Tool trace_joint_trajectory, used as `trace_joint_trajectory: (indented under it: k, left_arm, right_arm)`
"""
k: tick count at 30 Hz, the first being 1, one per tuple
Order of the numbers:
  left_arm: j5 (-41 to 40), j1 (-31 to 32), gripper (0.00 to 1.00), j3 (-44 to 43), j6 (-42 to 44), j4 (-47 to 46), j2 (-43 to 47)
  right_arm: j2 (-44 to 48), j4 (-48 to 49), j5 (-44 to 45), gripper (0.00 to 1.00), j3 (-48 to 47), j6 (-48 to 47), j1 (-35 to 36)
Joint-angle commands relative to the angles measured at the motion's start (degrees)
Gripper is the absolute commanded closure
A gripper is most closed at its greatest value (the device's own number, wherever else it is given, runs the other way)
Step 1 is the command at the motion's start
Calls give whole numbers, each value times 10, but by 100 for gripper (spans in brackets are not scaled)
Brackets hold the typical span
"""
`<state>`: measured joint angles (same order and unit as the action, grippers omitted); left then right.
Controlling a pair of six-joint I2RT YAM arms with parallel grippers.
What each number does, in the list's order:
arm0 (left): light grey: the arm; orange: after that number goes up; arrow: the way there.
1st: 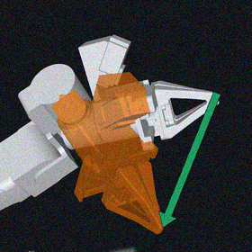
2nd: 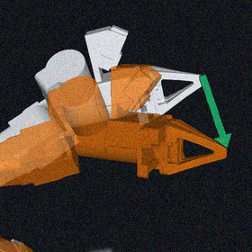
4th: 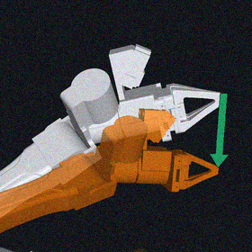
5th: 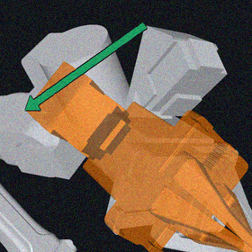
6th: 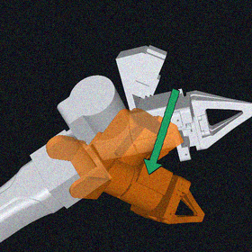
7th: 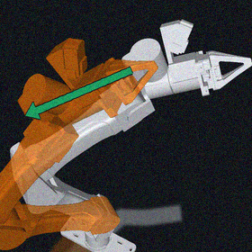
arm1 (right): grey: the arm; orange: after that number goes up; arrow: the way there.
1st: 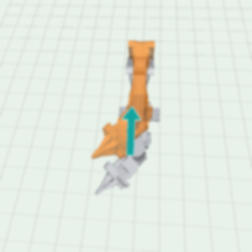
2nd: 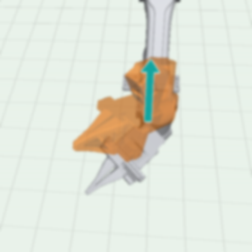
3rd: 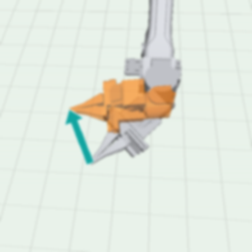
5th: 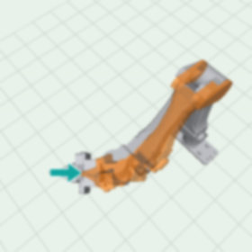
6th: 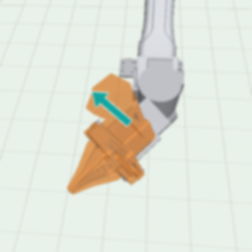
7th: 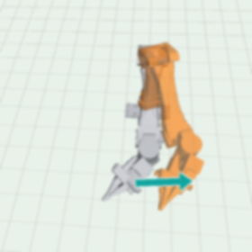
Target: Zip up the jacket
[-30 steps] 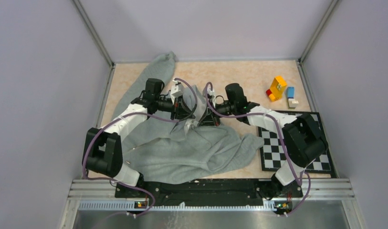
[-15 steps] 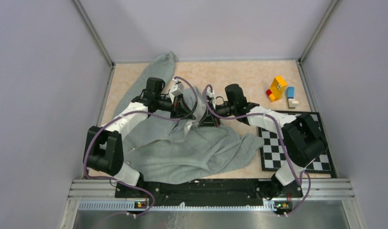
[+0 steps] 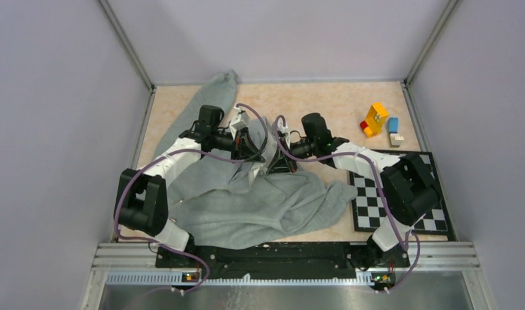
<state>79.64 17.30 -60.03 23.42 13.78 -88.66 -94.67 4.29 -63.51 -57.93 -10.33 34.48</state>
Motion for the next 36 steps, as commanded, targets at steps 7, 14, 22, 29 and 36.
trace_joint_trajectory:
  k: [7, 14, 22, 29, 36]
  left_arm:
    - [30, -8, 100, -19, -2, -18, 18]
    - [28, -8, 100, -13, -13, -31, 14]
    - [30, -4, 100, -10, -13, -28, 7]
    - [22, -4, 100, -9, -3, -19, 8]
    - [12, -2, 100, -9, 10, -7, 9]
  right_arm:
    - [-16, -28, -39, 100, -37, -43, 10]
    - [-2, 0, -25, 100, -26, -29, 10]
    - [-4, 22, -17, 100, -27, -6, 8]
    - [-5, 16, -28, 100, -30, -7, 3]
    - [-11, 8, -42, 100, -37, -2, -1]
